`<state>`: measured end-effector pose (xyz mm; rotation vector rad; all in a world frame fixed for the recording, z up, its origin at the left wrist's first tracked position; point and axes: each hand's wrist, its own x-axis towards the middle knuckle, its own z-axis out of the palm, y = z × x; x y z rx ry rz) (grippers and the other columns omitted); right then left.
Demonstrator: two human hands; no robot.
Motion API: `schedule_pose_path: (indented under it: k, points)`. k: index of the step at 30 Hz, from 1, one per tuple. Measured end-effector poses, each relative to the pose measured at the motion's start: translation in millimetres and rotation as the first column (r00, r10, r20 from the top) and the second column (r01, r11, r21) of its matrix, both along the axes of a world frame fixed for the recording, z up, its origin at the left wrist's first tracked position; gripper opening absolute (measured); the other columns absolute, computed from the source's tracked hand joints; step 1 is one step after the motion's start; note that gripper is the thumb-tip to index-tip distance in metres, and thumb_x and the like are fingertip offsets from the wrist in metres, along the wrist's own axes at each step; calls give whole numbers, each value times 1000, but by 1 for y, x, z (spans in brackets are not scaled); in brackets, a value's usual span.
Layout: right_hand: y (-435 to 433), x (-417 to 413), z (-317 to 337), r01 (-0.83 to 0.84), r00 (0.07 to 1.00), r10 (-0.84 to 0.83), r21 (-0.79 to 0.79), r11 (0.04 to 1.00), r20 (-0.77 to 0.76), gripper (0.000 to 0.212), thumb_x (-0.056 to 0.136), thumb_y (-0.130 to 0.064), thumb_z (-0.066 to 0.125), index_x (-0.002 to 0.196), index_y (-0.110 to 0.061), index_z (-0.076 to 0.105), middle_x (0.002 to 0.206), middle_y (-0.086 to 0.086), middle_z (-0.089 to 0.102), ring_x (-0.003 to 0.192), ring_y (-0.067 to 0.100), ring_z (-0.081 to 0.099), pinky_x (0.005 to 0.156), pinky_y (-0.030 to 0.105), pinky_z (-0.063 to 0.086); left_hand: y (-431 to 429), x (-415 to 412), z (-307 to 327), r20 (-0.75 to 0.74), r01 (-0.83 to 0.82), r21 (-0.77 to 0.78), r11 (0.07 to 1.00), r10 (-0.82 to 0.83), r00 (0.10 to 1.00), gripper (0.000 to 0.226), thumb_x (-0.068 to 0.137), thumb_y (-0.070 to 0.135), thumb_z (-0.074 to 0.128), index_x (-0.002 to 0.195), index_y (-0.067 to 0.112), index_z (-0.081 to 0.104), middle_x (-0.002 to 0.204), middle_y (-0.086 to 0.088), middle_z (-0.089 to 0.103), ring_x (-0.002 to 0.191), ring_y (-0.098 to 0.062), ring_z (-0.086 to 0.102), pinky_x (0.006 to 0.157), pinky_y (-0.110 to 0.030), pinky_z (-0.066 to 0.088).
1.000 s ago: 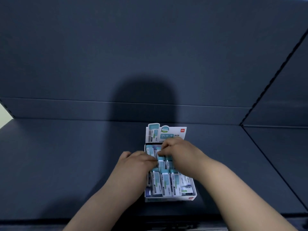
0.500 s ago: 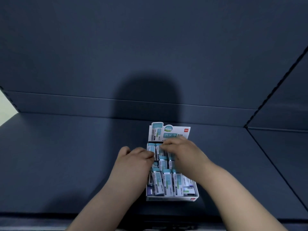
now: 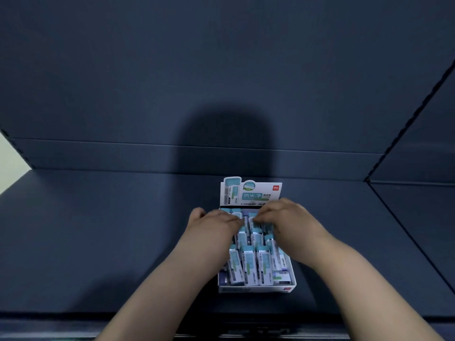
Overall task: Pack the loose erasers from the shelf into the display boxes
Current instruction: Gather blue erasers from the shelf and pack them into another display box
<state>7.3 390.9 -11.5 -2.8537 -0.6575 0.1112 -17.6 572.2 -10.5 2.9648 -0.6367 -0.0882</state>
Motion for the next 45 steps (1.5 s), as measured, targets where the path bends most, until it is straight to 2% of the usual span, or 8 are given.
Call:
schedule_pose_path:
  k: [6, 15, 18, 22, 28, 34, 42, 45]
  points:
    - [3, 2, -1, -17, 1000, 17, -23, 1000, 3, 53, 85, 0, 43, 126, -31, 55, 129, -14, 50, 124, 12, 36, 101, 28, 29, -5, -5, 1, 8, 15, -16, 1000, -15, 1000, 70, 84, 1, 44, 145, 28, 25, 150, 12, 28, 135, -8, 23, 96, -30, 15]
    - [17, 3, 0, -12, 1000, 11, -28, 1000, -7, 52, 85, -1, 45, 129, -27, 53, 128, -6, 46, 123, 17, 34, 100, 32, 31, -2, -6, 7, 34, -26, -41, 999, 27, 999, 61, 84, 5, 45, 139, 30, 37, 140, 13, 40, 131, -8, 29, 90, -29, 16]
    - [9, 2, 3, -29, 999, 29, 4, 1000, 28, 51, 84, -1, 44, 129, -26, 53, 127, -8, 49, 122, 15, 37, 101, 29, 32, 1, -9, 7, 49, -44, -47, 998, 46, 998, 59, 87, 5, 41, 140, 30, 35, 146, 14, 34, 133, -7, 25, 92, -29, 16]
    - [-15, 8, 17, 39, 996, -39, 5, 999, 77, 56, 78, 2, 44, 123, -28, 59, 124, -13, 54, 115, 14, 42, 102, 25, 33, 9, -12, 9, 65, -63, -34, 997, 65, 996, 62, 88, 7, 38, 144, 33, 27, 151, 15, 25, 136, -6, 20, 99, -30, 17]
    - [-26, 8, 14, -32, 999, 30, -54, 998, -34, 63, 77, 6, 41, 117, -39, 61, 121, -20, 52, 115, 12, 40, 102, 24, 31, 18, -18, 12, 72, -91, -34, 995, 93, 993, 63, 88, 7, 37, 145, 33, 26, 151, 17, 24, 136, -6, 21, 101, -29, 18]
    - [-17, 11, 3, -6, 998, 3, -45, 999, -66, 60, 84, 2, 41, 122, -43, 55, 113, -11, 50, 112, 15, 39, 101, 26, 31, 20, -23, 11, 71, -96, -40, 995, 99, 993, 62, 88, 6, 36, 144, 34, 27, 150, 18, 26, 136, -6, 22, 101, -29, 19]
    - [-8, 7, 2, -43, 998, 40, -67, 997, -39, 60, 85, 0, 40, 133, -35, 45, 134, -17, 41, 125, 9, 29, 102, 24, 21, 19, -28, 8, 59, -79, -30, 996, 81, 995, 65, 87, 6, 38, 144, 33, 26, 150, 18, 23, 137, -5, 19, 103, -28, 18]
    - [-12, 5, 7, 8, 1000, -8, 0, 1000, 17, 53, 86, -7, 42, 130, -34, 50, 133, -17, 45, 125, 8, 33, 105, 27, 22, 18, -28, 8, 58, -76, -33, 997, 78, 995, 66, 86, 6, 40, 144, 33, 26, 150, 19, 23, 137, -4, 18, 103, -28, 18]
